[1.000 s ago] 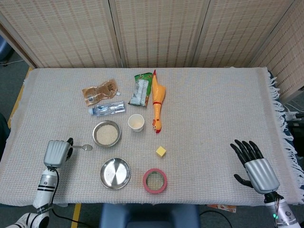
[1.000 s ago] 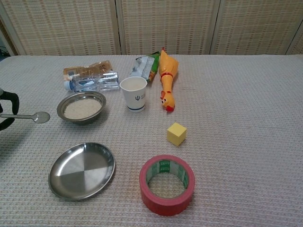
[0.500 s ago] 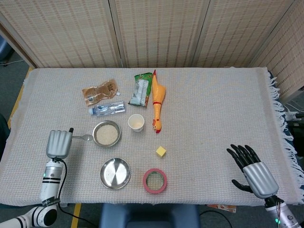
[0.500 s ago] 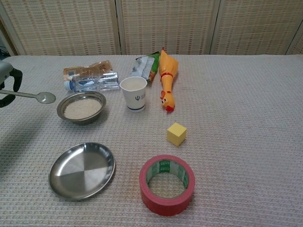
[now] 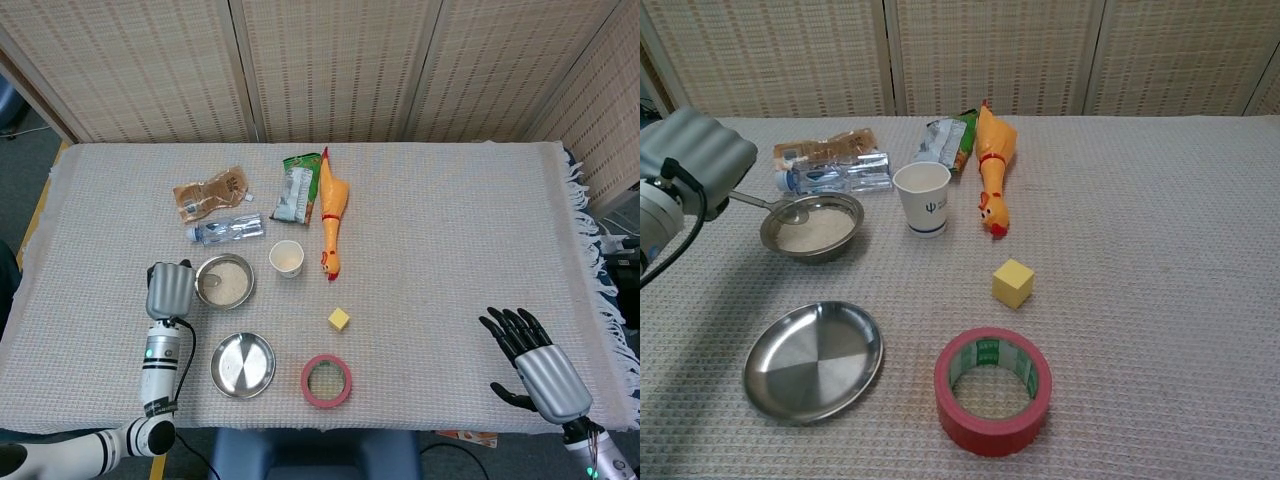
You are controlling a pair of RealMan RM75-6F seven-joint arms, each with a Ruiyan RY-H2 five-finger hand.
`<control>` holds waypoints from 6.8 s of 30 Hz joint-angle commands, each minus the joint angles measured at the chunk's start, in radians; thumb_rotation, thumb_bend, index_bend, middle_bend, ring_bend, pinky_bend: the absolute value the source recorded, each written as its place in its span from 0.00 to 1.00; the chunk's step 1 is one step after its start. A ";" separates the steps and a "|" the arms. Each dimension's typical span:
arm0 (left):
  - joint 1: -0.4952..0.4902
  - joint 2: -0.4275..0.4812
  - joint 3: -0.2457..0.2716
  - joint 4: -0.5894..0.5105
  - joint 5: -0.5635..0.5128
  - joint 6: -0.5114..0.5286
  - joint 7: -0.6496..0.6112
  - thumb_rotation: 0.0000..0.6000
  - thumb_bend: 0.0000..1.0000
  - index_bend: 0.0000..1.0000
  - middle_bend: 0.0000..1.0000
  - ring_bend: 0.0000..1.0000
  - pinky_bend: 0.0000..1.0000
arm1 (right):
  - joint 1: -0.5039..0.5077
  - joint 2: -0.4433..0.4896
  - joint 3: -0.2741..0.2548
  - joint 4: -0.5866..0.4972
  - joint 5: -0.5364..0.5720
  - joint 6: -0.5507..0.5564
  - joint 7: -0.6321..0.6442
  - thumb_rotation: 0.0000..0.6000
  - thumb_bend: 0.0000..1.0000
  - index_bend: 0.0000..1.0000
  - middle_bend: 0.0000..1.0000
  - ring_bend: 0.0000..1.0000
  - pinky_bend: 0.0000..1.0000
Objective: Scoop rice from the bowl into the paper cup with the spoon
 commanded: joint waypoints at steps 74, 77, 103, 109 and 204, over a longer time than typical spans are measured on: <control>-0.170 0.325 -0.130 -0.229 -0.661 -0.374 -0.266 1.00 0.39 0.67 1.00 1.00 1.00 | -0.002 0.000 0.010 -0.008 0.019 -0.021 -0.015 1.00 0.10 0.00 0.00 0.00 0.00; -0.184 0.347 -0.124 -0.234 -0.686 -0.399 -0.310 1.00 0.39 0.67 1.00 1.00 1.00 | -0.001 -0.001 0.011 -0.008 0.023 -0.025 -0.017 1.00 0.10 0.00 0.00 0.00 0.00; -0.433 0.525 -0.111 -0.323 -0.999 -0.478 -0.426 1.00 0.39 0.67 1.00 1.00 1.00 | -0.001 0.000 0.021 -0.012 0.049 -0.028 -0.025 1.00 0.10 0.00 0.00 0.00 0.00; -0.512 0.534 -0.105 -0.292 -1.098 -0.547 -0.445 1.00 0.39 0.67 1.00 1.00 1.00 | 0.006 0.003 0.032 -0.006 0.080 -0.044 -0.006 1.00 0.10 0.00 0.00 0.00 0.00; -0.092 0.384 0.209 -0.621 -0.211 -0.204 -0.905 1.00 0.38 0.68 1.00 1.00 1.00 | 0.006 0.023 0.021 -0.022 0.053 -0.040 0.014 1.00 0.10 0.00 0.00 0.00 0.00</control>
